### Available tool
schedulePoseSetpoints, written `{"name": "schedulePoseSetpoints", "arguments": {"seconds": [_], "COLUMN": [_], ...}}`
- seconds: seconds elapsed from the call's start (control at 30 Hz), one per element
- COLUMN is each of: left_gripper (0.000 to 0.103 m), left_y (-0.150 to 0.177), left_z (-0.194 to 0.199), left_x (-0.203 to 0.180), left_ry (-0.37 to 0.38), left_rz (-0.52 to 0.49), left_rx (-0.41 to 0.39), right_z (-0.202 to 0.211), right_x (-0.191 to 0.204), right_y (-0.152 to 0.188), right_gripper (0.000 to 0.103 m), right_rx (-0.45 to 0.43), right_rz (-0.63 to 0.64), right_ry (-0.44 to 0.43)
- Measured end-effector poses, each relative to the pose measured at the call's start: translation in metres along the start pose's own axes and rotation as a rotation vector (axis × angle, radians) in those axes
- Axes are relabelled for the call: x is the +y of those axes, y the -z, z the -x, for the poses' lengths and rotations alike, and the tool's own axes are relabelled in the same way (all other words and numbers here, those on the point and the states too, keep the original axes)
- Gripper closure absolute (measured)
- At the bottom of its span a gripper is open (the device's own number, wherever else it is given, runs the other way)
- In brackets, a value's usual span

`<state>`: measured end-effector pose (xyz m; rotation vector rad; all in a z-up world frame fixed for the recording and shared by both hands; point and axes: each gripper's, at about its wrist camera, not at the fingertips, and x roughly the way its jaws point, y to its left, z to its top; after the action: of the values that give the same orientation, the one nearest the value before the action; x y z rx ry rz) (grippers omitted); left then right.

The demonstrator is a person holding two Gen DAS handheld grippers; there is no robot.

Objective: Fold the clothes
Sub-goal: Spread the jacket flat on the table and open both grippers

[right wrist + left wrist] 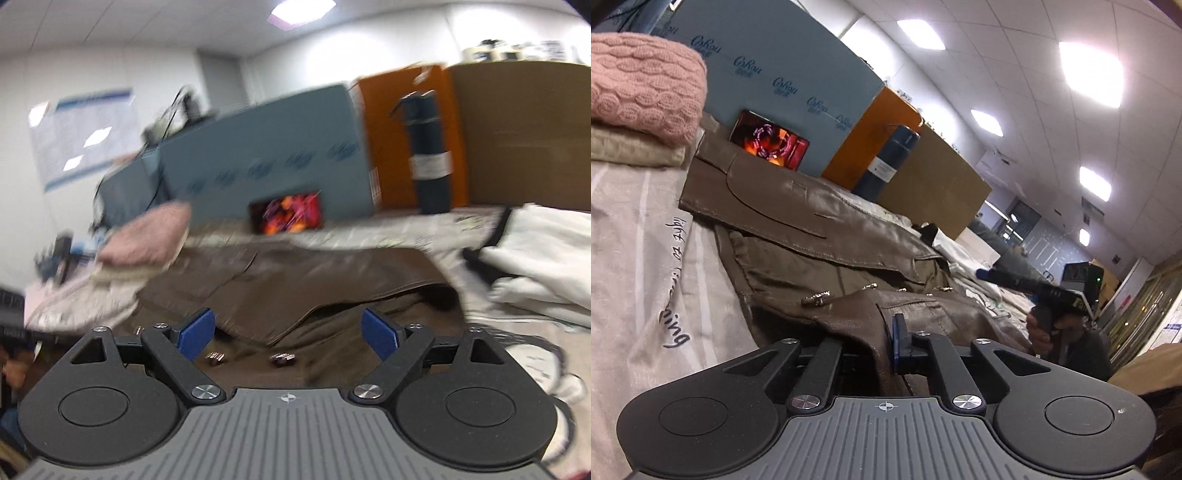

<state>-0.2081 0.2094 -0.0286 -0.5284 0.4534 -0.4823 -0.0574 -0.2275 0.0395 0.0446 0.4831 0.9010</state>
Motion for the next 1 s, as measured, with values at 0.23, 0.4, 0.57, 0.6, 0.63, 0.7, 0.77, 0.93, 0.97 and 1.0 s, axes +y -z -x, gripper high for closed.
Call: {"name": "schedulePoseSetpoints", "arguments": {"seconds": [0.23,0.4,0.57,0.6,0.63,0.7,0.77,0.93,0.97,1.0], "left_gripper": [0.061,0.055,0.100,0.100,0.100,0.100,0.096,0.067,0.056,0.052], "left_y": [-0.013,-0.020,-0.024,-0.024,-0.026,-0.030,-0.033,-0.040,-0.043,-0.046], "left_z": [-0.015,-0.021,-0.033,-0.036,-0.040,-0.049,-0.056,-0.049,-0.044,-0.037], "left_x": [0.008,0.013,-0.007,-0.010,-0.011,-0.012,-0.014,-0.013,-0.011,-0.010], "left_ry": [-0.009,-0.079,-0.233,-0.256,-0.279,-0.322,-0.364,-0.418,-0.428,-0.440], "left_rz": [0.069,0.094,-0.069,-0.093,-0.119,-0.158,-0.208,-0.256,-0.239,-0.217], "left_rx": [0.011,0.014,0.045,0.053,0.066,0.100,0.127,0.097,0.074,0.044], "right_z": [-0.050,-0.066,-0.068,-0.070,-0.071,-0.076,-0.079,-0.079,-0.080,-0.082], "right_x": [0.014,0.014,0.024,0.026,0.027,0.027,0.028,0.033,0.035,0.036], "right_y": [0.003,0.010,0.019,0.020,0.020,0.019,0.019,0.012,0.010,0.008], "right_gripper": [0.016,0.016,0.018,0.018,0.018,0.018,0.018,0.018,0.018,0.018], "right_rx": [0.199,0.246,0.229,0.227,0.224,0.226,0.229,0.204,0.202,0.199], "right_rz": [0.131,0.101,0.192,0.201,0.209,0.215,0.218,0.282,0.299,0.317], "right_ry": [-0.005,0.023,0.084,0.101,0.118,0.139,0.151,0.165,0.167,0.169]}}
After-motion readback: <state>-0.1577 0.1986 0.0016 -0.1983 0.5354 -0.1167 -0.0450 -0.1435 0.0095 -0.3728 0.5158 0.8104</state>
